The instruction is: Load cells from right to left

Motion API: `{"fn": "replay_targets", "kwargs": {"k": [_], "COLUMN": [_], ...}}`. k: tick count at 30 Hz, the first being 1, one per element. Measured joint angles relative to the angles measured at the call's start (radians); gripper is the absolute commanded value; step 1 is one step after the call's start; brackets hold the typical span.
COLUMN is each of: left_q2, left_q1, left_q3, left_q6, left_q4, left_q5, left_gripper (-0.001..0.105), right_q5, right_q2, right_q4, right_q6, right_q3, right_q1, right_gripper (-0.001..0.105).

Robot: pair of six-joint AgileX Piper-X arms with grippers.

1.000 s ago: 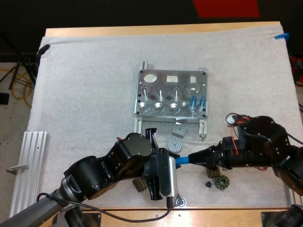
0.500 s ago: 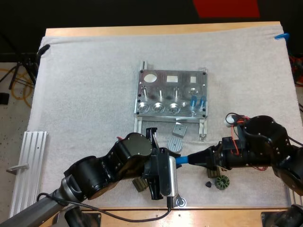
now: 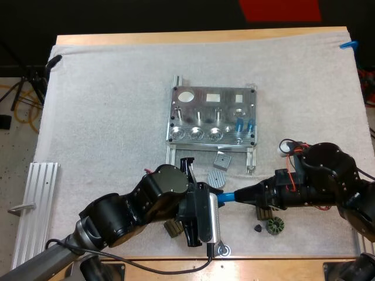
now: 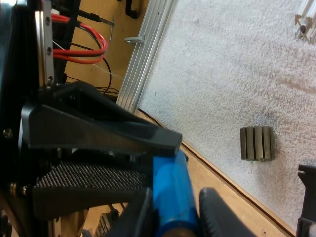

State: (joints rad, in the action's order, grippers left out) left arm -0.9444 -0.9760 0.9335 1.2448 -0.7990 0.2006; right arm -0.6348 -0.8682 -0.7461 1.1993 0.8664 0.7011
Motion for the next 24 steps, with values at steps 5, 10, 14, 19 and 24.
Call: {"fn": "replay_targets", "kwargs": {"k": [5,10,14,19,24], "left_q2": [0.000,0.008,0.051,0.123,0.181], "left_q1": [0.000,0.000,0.000,0.000,0.000], "left_q3": [0.000,0.000,0.000,0.000,0.000], "left_q6": [0.009,0.072,0.107,0.211,0.353], "left_q4": [-0.003,-0.022,-0.060,-0.102,-0.117], "left_q5": [0.000,0.000,-0.035,-0.128,-0.201], "left_gripper": [0.037,0.067,0.067,0.067,0.067], "right_q5": [0.008,0.056,0.117,0.180,0.211], "right_q2": [0.000,0.000,0.000,0.000,0.000], "right_q4": [0.002,0.000,-0.038,-0.107,-0.111], "right_q6": [0.038,0.086,0.155,0.228,0.270], "right_q3": [0.000,0.000,0.000,0.000,0.000], "right_q1": [0.000,0.000,0.000,0.000,0.000], "right_gripper": [0.000,0.000,0.000,0.000,0.000]}}
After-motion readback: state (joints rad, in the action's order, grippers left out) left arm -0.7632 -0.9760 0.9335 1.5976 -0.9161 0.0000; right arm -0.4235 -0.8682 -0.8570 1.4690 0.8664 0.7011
